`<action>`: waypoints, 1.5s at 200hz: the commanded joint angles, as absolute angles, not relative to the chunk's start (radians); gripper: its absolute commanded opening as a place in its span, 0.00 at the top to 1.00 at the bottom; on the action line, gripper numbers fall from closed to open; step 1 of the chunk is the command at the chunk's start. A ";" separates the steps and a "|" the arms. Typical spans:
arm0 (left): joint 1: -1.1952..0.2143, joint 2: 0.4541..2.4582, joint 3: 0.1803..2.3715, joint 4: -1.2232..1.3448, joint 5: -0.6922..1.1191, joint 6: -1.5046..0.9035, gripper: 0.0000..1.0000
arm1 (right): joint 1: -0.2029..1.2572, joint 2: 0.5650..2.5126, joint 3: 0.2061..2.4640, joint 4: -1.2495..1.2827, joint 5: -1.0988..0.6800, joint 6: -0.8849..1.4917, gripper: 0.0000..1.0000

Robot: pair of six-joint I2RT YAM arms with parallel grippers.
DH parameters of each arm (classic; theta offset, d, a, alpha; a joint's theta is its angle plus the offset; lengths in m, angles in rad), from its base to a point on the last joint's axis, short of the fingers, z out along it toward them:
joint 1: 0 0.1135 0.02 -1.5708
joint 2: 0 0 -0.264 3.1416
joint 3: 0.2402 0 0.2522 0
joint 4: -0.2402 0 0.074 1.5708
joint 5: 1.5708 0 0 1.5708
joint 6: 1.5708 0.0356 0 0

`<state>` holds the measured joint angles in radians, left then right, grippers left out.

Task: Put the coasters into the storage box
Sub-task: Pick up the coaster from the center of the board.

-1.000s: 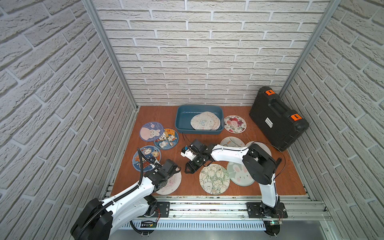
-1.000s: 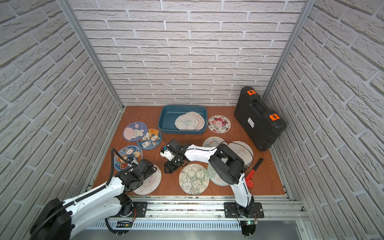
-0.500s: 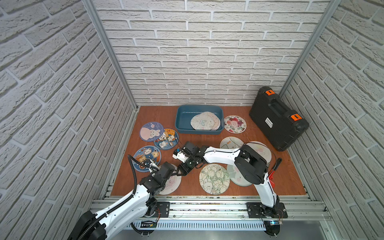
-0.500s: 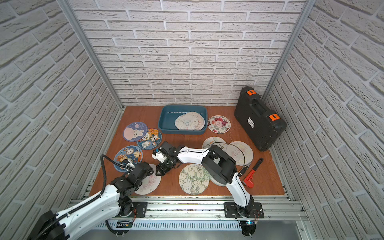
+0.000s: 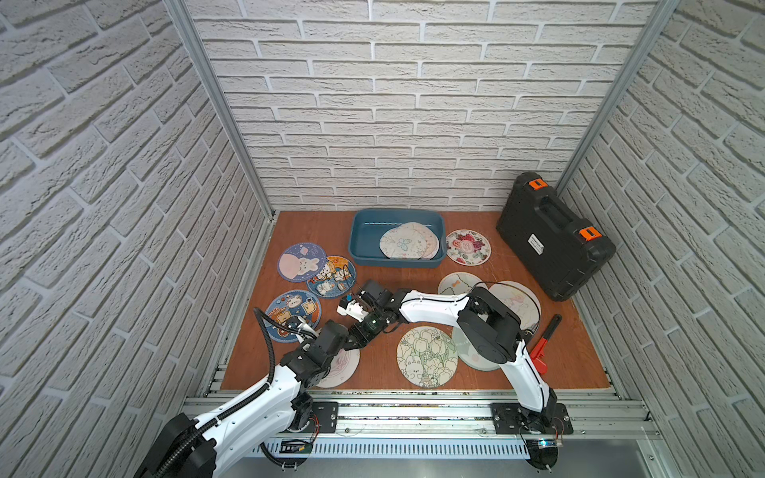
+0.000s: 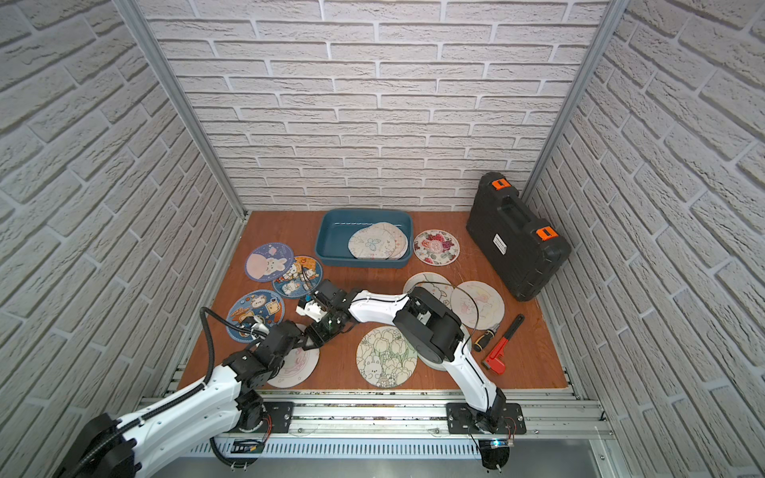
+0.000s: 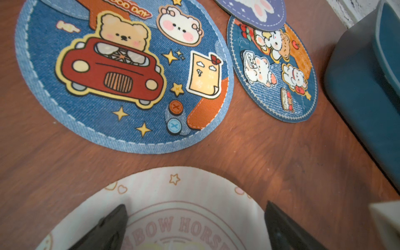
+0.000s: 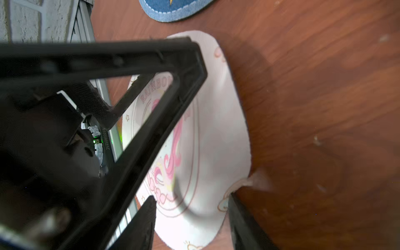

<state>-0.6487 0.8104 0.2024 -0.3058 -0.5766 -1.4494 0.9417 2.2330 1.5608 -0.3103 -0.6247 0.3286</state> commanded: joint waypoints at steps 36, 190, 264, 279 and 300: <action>-0.653 0.795 0.158 -0.294 -0.488 -1.452 0.02 | 0.970 2.328 1.580 -0.304 -0.657 0.368 0.70; -0.663 0.793 0.325 -0.307 -0.491 -1.175 0.02 | 0.838 2.014 1.439 -0.328 -0.439 0.289 0.94; -0.724 0.953 0.466 -0.099 -0.443 -0.894 0.02 | 0.686 1.823 1.476 -0.417 -0.377 0.210 0.94; -0.746 1.009 0.487 -0.058 -0.442 -0.861 0.02 | 0.655 1.807 1.500 -0.414 -0.360 0.207 0.94; -0.774 1.093 0.518 -0.008 -0.427 -0.827 0.02 | 0.619 1.801 1.546 -0.400 -0.327 0.203 0.94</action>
<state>-0.7479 1.0237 0.4797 -0.1200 -0.4431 -0.9146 0.6521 1.8431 1.4864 -0.4171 -0.3695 0.2287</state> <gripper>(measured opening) 0.983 0.078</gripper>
